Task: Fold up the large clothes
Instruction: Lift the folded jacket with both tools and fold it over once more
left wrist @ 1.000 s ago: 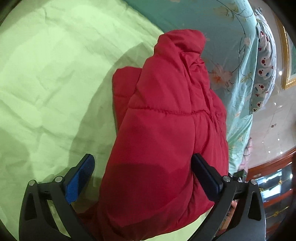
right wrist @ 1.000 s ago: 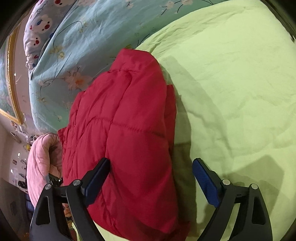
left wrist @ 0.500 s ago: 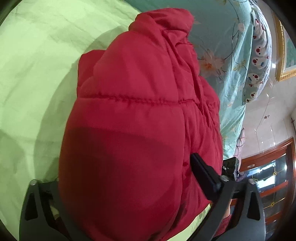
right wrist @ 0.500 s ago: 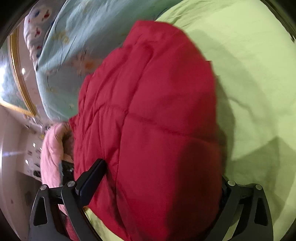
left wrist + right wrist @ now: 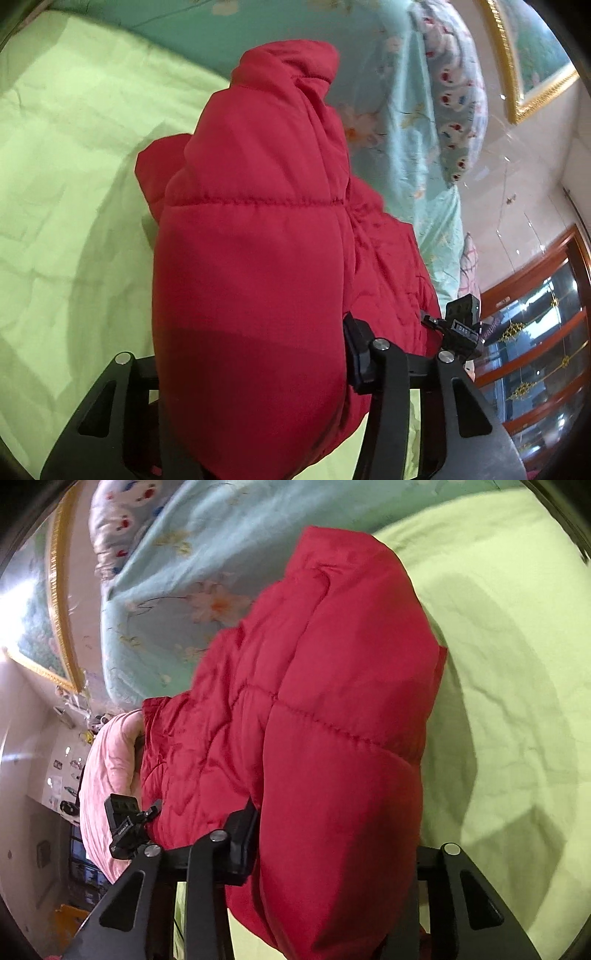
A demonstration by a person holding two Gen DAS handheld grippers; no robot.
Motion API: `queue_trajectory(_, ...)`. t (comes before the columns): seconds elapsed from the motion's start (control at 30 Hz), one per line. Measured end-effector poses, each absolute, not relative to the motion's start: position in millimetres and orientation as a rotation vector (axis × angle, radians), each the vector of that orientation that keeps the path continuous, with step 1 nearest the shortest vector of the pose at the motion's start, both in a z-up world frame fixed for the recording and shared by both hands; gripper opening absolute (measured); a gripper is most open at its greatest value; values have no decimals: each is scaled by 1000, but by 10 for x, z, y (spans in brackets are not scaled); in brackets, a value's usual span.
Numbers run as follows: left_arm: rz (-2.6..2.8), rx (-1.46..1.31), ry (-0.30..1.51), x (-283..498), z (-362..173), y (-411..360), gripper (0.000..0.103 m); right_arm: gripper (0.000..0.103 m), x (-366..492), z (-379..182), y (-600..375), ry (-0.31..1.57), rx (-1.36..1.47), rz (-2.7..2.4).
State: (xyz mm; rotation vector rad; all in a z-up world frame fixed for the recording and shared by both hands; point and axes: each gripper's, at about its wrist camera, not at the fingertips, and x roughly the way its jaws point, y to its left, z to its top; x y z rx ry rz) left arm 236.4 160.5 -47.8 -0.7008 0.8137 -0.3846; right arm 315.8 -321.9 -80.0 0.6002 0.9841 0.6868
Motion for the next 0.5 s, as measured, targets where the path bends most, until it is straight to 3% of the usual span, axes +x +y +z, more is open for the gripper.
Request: queue_trajectory(0.5, -403, -696, 761, 1032, -320, 1691, 46, 37, 1927, -546, -3091, 930, 564, 784)
